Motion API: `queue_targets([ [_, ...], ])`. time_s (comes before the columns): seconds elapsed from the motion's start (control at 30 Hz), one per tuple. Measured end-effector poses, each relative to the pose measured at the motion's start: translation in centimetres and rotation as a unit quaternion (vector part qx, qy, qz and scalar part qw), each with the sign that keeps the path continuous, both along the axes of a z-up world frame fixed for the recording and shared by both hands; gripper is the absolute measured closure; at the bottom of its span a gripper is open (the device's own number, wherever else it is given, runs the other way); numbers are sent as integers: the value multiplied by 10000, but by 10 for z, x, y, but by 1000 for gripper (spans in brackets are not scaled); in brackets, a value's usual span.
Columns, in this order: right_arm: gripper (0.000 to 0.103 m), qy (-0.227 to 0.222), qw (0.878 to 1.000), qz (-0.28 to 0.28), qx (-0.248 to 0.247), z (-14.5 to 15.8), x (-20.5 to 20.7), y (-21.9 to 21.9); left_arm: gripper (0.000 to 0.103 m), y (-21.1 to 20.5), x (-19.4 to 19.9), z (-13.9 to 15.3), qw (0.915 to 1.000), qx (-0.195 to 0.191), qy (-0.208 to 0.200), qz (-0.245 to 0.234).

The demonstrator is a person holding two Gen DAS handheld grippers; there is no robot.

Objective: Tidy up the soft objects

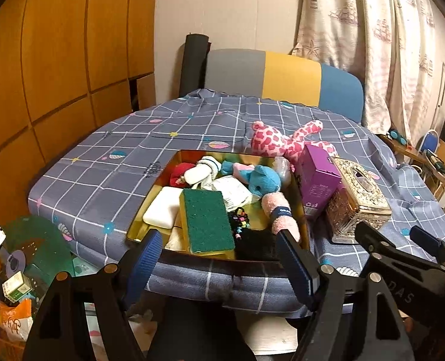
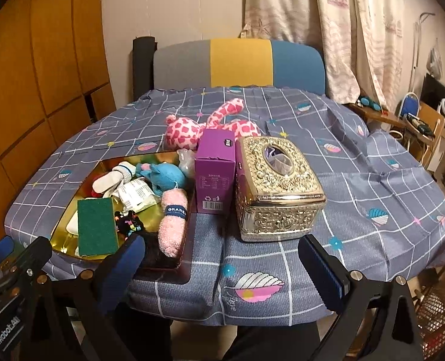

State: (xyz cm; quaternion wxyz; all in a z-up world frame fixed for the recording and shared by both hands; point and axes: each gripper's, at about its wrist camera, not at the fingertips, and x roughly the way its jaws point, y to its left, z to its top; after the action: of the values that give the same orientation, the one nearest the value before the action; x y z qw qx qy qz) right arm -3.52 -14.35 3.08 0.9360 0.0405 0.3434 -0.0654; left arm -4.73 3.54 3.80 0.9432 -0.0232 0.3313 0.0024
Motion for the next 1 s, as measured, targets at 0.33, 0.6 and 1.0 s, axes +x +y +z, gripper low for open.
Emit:
queue_targets([
  [0.33, 0, 7, 10000, 34, 15, -1, -1, 0, 24, 9, 4, -5, 9997, -96, 133, 170],
  [0.6, 0, 8, 9999, 136, -37, -2, -1, 5, 24, 11, 4, -5, 9997, -61, 86, 221],
  [1.0, 0, 47, 9999, 148, -42, -5, 0, 6, 24, 12, 6, -9, 9996, -14, 137, 259],
])
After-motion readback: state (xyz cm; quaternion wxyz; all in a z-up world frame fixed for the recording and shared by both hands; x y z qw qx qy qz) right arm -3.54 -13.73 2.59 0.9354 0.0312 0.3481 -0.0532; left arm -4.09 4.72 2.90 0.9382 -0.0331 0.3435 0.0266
